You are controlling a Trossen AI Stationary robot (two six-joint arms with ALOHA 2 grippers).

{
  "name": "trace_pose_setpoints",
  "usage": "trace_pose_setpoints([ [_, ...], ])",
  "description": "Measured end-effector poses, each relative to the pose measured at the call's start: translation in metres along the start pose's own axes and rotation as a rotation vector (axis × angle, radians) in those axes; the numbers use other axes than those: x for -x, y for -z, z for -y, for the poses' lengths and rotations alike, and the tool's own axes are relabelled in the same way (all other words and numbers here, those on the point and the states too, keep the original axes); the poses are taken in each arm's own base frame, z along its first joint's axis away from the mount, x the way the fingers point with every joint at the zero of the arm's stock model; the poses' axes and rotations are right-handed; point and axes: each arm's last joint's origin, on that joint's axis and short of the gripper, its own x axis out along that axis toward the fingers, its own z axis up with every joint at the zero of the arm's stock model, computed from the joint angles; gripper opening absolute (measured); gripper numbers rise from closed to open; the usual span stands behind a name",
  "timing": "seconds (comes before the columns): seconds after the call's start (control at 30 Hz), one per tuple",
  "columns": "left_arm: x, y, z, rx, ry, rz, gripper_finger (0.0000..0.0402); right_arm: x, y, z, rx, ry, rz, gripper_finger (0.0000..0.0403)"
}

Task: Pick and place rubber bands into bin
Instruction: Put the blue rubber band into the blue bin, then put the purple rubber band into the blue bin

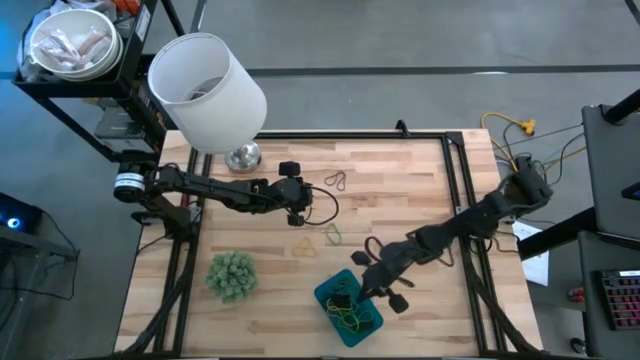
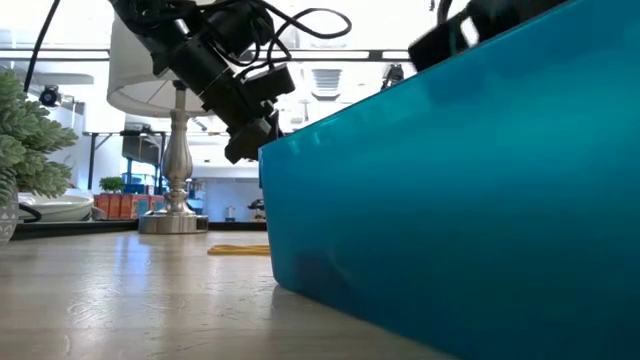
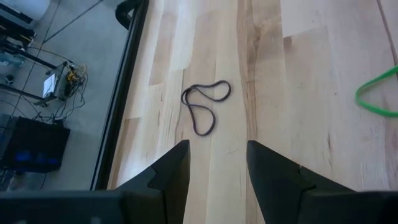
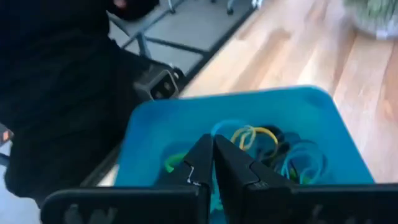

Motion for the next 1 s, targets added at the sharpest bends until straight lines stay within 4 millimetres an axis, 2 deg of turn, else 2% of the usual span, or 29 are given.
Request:
trace_pose_setpoints([
  [0.17,0.0,0.0,0.0,0.021,0.0,-0.001,0.0143,-0.012,0.005,0.008,-0.027,0.013,-0.03,0.0008],
  [0.33,0.0,0.0,0.0,0.022,0.001,0.0,0.0143,-0.012,0.006,0.015,-0.122,0.033,-0.043,0.0008],
  [0.5,0.0,0.0,0.0,0.024,0.0,0.001,0.0143,-0.011,0.006,0.016,-0.129,0.04,-0.04,0.0016],
  [1.0,0.0,0.0,0.0,0.024,0.0,0.001,0.0143,-0.011,-0.007,0.015,-0.186,0.059,0.039,0.0138],
])
